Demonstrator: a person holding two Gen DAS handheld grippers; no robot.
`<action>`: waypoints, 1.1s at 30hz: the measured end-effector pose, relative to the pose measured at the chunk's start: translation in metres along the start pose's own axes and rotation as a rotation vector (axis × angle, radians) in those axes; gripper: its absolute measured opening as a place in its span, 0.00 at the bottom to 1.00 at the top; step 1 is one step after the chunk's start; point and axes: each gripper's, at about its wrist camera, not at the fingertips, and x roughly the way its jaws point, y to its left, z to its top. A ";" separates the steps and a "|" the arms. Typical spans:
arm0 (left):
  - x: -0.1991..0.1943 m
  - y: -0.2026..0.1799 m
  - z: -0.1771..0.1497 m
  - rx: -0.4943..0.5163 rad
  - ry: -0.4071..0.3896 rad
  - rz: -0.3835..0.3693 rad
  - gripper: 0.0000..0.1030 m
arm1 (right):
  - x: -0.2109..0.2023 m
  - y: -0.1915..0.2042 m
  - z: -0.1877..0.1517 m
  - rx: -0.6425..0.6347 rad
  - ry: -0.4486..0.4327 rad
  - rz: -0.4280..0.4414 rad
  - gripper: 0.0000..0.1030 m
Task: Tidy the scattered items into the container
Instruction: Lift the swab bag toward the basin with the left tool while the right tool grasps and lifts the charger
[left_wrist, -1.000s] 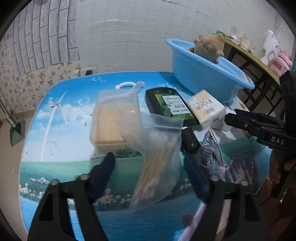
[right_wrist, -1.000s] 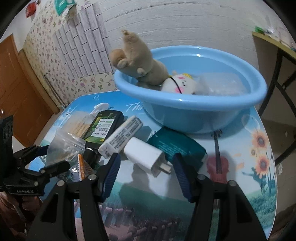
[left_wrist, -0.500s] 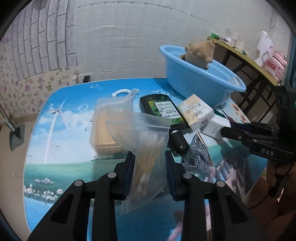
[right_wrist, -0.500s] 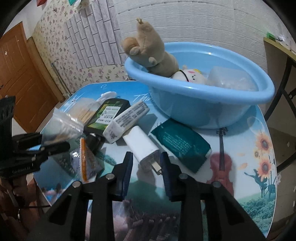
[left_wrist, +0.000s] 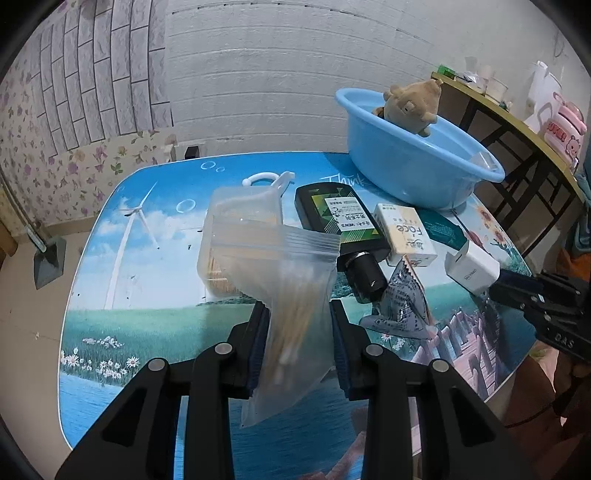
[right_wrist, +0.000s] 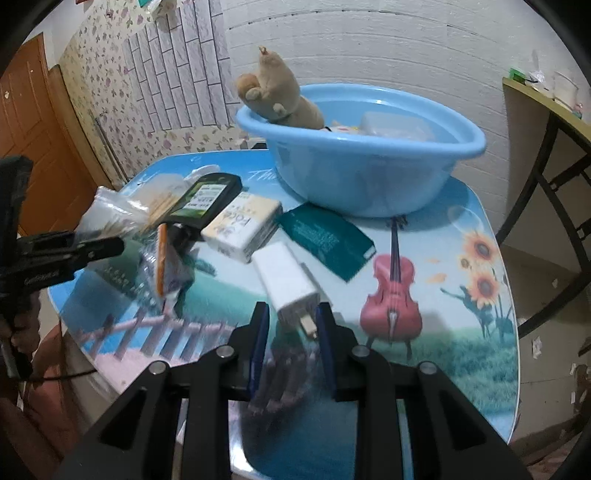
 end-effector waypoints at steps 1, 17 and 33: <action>0.000 0.000 0.001 -0.002 -0.002 0.000 0.30 | -0.002 0.000 -0.002 0.000 -0.003 0.008 0.25; 0.002 -0.003 0.004 -0.002 -0.002 -0.013 0.30 | 0.024 -0.007 0.006 0.013 -0.001 0.058 0.32; -0.038 -0.042 0.040 0.058 -0.091 -0.046 0.30 | -0.037 -0.007 0.025 0.031 -0.191 0.113 0.25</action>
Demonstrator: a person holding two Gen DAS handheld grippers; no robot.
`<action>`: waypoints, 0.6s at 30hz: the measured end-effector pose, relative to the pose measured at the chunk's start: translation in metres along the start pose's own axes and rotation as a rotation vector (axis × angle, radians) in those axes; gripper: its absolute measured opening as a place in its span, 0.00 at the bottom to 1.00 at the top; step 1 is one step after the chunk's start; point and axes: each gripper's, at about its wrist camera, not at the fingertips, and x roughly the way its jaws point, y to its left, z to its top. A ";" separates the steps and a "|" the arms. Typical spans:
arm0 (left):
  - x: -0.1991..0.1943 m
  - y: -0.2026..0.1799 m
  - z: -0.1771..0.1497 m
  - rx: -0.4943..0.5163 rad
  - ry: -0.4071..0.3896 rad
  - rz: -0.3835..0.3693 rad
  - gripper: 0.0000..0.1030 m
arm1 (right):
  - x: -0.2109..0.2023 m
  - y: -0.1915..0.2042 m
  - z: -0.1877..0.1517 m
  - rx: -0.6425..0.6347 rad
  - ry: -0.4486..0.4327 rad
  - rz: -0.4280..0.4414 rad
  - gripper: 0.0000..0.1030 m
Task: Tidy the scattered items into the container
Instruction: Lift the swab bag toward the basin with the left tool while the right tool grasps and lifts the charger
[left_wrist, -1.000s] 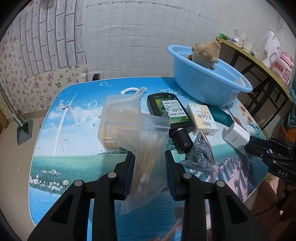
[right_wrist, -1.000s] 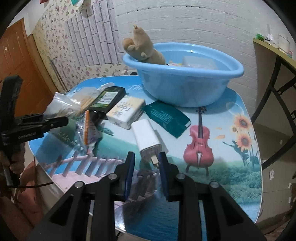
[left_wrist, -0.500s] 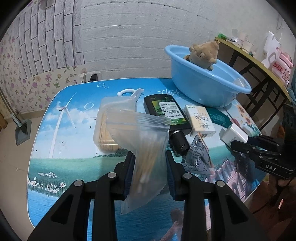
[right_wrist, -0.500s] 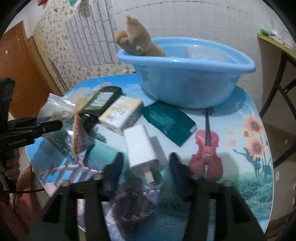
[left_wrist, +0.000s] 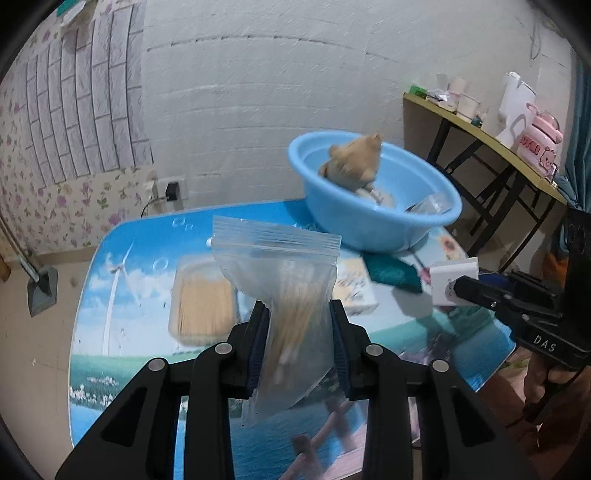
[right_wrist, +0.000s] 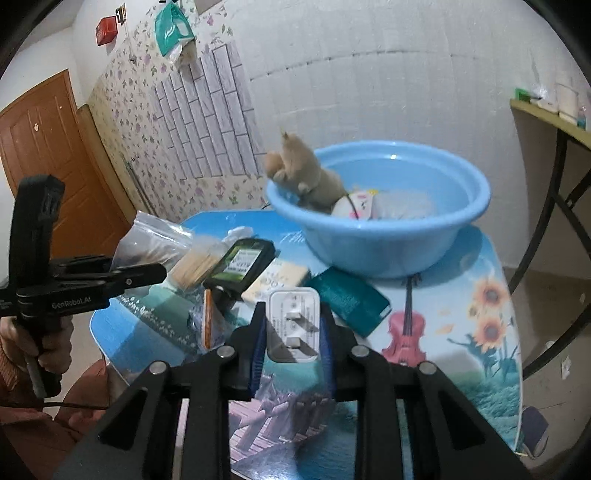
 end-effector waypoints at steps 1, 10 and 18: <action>-0.002 -0.004 0.004 0.010 -0.008 -0.003 0.30 | -0.002 0.000 0.002 0.002 -0.004 -0.001 0.25; 0.013 -0.053 0.056 0.094 -0.015 -0.073 0.30 | -0.055 -0.016 0.043 0.058 -0.182 0.048 0.25; 0.052 -0.083 0.097 0.143 -0.033 -0.031 0.30 | -0.033 -0.050 0.076 0.107 -0.190 0.016 0.25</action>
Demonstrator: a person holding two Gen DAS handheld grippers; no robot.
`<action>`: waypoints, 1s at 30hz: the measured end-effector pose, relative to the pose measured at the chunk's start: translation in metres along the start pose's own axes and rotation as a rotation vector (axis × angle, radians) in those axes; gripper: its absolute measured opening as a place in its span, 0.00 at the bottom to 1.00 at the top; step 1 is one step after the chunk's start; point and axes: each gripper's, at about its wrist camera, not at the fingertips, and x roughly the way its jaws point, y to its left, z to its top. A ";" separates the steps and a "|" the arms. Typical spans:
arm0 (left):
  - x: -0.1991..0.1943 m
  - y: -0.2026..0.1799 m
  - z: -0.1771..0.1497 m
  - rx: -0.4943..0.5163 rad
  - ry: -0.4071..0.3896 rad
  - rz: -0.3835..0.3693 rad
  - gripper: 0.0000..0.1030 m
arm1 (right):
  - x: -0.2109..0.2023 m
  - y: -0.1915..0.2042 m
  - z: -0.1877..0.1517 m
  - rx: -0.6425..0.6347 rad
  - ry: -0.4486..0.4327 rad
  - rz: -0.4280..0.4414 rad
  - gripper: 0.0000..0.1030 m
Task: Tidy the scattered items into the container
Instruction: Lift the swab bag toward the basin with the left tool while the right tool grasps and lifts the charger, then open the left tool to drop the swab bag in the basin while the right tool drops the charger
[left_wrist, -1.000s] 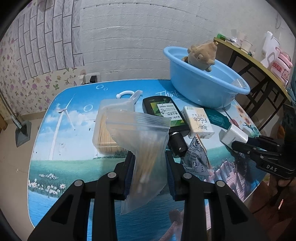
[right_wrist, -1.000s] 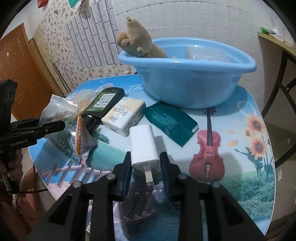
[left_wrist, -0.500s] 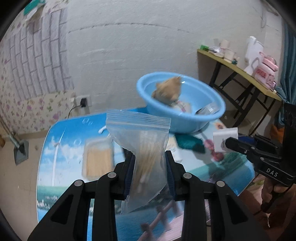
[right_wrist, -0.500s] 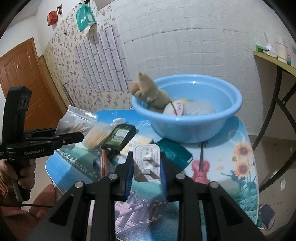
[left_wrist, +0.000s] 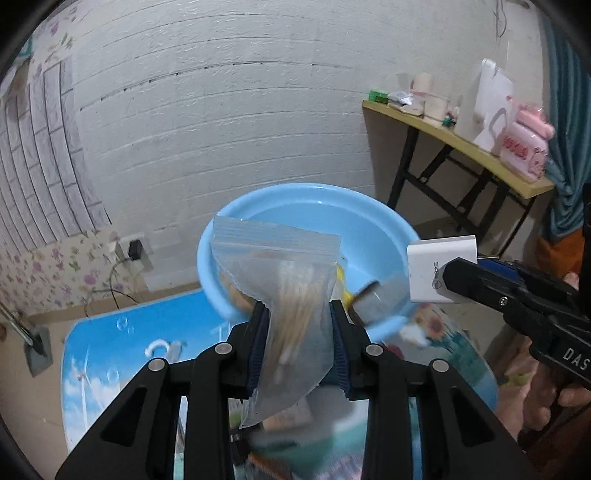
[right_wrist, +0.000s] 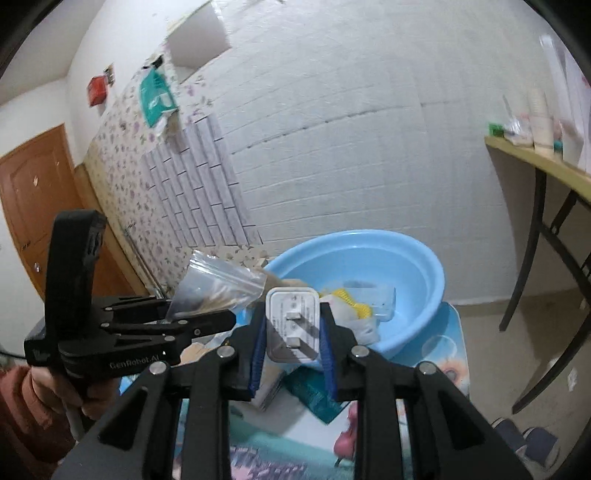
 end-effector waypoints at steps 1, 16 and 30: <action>0.006 -0.001 0.003 0.002 0.007 0.003 0.30 | 0.005 -0.004 0.001 0.004 0.002 -0.002 0.25; 0.080 -0.013 0.031 0.070 0.056 0.037 0.30 | 0.088 -0.068 0.001 0.065 0.087 -0.047 0.25; 0.091 -0.019 0.017 0.053 0.084 -0.022 0.52 | 0.096 -0.071 -0.003 0.062 0.087 -0.012 0.25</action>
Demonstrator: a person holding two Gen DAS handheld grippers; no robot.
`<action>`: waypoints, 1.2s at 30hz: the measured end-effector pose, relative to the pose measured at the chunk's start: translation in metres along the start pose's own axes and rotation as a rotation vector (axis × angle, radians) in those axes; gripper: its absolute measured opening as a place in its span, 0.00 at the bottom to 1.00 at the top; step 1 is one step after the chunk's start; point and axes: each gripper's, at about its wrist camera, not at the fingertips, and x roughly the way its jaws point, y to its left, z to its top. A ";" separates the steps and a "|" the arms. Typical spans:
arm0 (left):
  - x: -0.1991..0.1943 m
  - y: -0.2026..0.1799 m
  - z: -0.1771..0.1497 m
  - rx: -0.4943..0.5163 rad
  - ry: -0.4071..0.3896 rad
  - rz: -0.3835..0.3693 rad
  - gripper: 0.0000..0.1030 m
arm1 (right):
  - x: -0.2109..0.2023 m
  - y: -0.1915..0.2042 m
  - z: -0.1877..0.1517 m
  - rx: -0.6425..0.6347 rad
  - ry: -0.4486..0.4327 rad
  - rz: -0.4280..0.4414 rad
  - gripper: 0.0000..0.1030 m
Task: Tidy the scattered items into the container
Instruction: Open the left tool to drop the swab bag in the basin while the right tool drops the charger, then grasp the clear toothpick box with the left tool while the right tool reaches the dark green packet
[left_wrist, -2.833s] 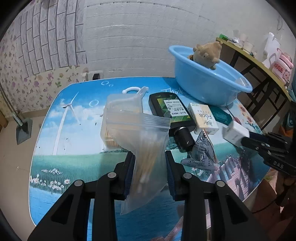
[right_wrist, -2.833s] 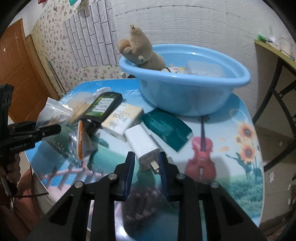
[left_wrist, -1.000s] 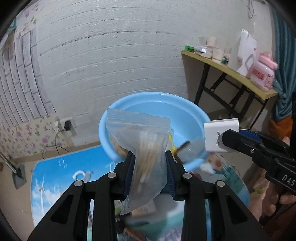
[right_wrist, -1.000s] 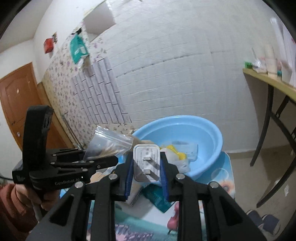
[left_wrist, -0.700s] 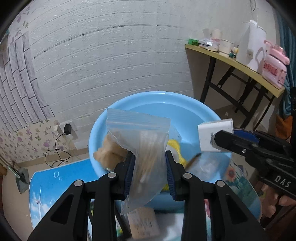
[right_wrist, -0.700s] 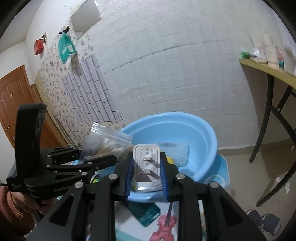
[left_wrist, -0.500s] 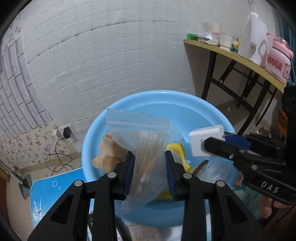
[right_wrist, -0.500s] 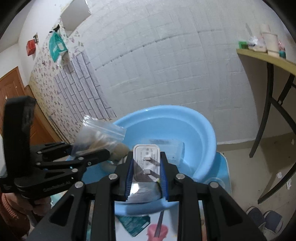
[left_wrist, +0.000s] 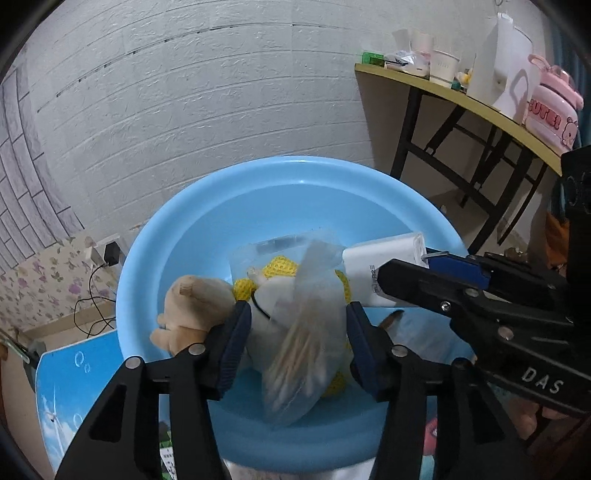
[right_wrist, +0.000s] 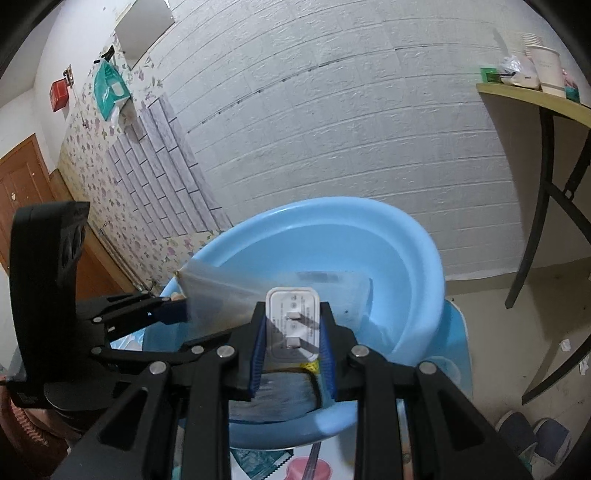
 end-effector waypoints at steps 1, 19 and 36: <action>-0.002 0.000 -0.001 -0.004 -0.002 0.001 0.52 | 0.000 0.001 0.000 0.002 0.000 0.002 0.25; -0.049 0.013 -0.032 -0.065 -0.092 -0.009 0.67 | -0.021 0.017 -0.013 0.007 -0.006 -0.061 0.31; -0.098 0.096 -0.120 -0.246 -0.091 0.094 0.71 | -0.062 0.035 -0.044 -0.012 0.013 -0.147 0.31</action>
